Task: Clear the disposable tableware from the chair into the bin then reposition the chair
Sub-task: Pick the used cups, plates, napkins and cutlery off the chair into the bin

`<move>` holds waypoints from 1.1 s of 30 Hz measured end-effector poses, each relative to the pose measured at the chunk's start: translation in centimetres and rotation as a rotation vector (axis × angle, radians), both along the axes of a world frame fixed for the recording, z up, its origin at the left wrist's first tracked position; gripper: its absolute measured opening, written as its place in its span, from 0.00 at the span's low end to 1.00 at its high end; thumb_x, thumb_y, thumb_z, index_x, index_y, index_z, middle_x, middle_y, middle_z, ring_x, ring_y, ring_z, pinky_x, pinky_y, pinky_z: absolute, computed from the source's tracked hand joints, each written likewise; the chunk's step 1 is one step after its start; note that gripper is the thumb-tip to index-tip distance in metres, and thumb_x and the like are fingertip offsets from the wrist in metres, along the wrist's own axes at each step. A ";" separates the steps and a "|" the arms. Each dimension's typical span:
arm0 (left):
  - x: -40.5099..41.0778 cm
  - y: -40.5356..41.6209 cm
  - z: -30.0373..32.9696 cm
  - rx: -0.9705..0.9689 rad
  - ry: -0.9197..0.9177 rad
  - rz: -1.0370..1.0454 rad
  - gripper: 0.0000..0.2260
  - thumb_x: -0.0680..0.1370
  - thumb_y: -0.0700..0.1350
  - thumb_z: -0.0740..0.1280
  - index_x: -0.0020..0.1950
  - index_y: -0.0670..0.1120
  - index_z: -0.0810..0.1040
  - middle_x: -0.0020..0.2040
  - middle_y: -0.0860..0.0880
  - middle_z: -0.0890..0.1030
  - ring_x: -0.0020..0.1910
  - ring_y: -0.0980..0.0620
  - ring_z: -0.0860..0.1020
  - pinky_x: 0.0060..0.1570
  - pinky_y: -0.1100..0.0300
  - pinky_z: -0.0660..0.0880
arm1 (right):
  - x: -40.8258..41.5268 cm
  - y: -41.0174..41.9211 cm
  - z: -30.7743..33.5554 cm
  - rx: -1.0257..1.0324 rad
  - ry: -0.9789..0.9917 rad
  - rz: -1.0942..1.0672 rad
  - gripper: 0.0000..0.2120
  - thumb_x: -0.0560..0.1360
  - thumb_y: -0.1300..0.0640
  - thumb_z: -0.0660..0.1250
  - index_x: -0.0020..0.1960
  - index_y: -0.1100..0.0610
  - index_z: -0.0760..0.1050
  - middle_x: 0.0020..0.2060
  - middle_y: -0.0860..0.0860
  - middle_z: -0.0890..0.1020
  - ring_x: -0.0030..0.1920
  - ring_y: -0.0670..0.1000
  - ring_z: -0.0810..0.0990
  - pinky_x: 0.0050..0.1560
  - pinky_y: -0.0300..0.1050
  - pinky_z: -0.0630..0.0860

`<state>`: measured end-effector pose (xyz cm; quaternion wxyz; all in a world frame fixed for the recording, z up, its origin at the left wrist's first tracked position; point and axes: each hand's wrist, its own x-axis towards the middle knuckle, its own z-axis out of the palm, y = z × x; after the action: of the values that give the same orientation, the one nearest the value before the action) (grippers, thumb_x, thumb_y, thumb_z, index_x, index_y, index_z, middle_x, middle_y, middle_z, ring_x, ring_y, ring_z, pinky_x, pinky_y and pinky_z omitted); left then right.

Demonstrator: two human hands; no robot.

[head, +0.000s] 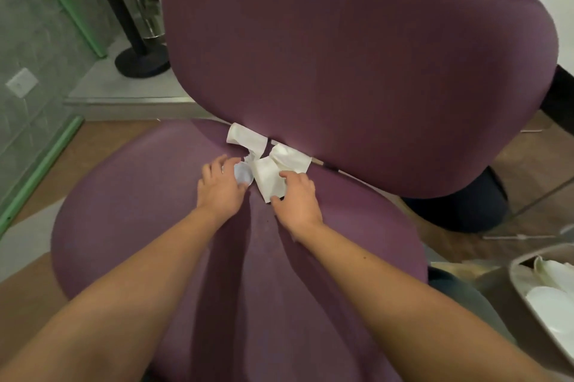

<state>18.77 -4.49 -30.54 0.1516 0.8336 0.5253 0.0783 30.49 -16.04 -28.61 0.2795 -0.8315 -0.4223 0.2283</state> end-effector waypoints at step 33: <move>2.2 -10.5 4.2 -0.429 -0.616 0.077 0.14 0.74 0.39 0.66 0.56 0.50 0.67 0.49 0.51 0.76 0.44 0.51 0.77 0.41 0.54 0.76 | 3.4 -11.5 2.5 0.343 0.231 -0.425 0.05 0.79 0.56 0.63 0.49 0.56 0.77 0.42 0.46 0.80 0.44 0.48 0.77 0.43 0.39 0.68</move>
<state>21.02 -14.99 -26.31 0.4707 0.7000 0.4903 0.2190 33.86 -27.52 -26.15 0.5037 -0.8105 -0.2362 0.1832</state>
